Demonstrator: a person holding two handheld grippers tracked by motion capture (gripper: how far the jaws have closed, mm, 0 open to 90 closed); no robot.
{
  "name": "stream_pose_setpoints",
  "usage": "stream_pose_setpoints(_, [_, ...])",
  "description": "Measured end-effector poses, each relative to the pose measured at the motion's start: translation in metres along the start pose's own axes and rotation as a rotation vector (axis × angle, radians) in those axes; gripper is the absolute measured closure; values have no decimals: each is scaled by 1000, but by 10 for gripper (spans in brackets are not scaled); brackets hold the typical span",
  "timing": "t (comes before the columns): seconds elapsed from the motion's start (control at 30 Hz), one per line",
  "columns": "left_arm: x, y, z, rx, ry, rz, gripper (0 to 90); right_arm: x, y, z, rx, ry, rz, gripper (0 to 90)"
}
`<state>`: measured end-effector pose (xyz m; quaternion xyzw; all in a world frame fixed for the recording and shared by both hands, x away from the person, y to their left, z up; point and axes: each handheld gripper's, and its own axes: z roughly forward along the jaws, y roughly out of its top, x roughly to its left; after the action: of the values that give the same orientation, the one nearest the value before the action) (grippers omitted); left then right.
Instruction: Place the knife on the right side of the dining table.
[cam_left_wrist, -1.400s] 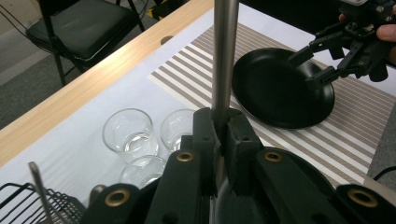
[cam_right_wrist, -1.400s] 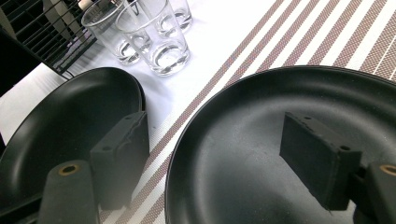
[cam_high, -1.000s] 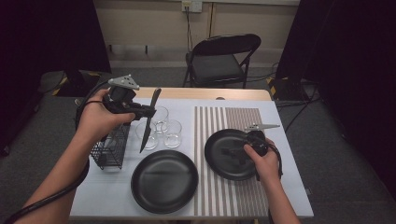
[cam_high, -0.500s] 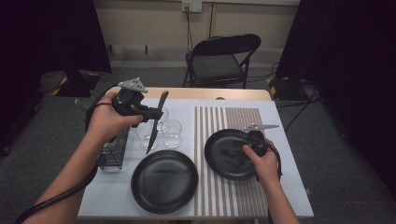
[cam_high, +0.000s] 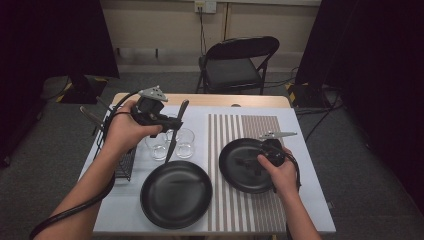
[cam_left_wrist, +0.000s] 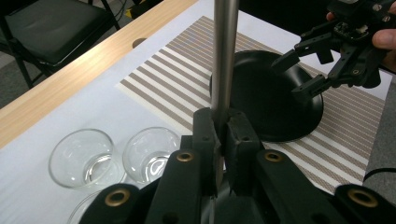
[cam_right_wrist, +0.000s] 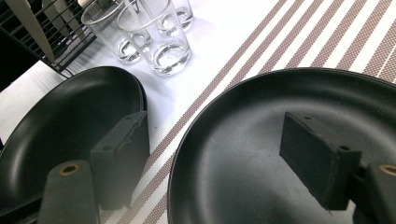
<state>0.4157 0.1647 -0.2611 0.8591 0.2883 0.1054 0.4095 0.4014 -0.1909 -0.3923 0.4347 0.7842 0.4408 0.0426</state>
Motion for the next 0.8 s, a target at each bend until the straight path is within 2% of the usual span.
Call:
stream_pose_setpoints(0.1, [0,0,4,4,-2,13,840,1,2,0,-3,5,1,236])
stream_pose_setpoints(0.53, [-1,7,16,-14,-9,8,840,5,14,-6,3,-15,-27,245])
stream_pose_setpoints(0.67, [-3,12,20,-11,-12,24,840,7,20,-9,0,-18,-33,246])
stream_pose_setpoints(0.8, [-4,13,24,-23,-8,20,840,9,24,-11,9,-24,-41,247])
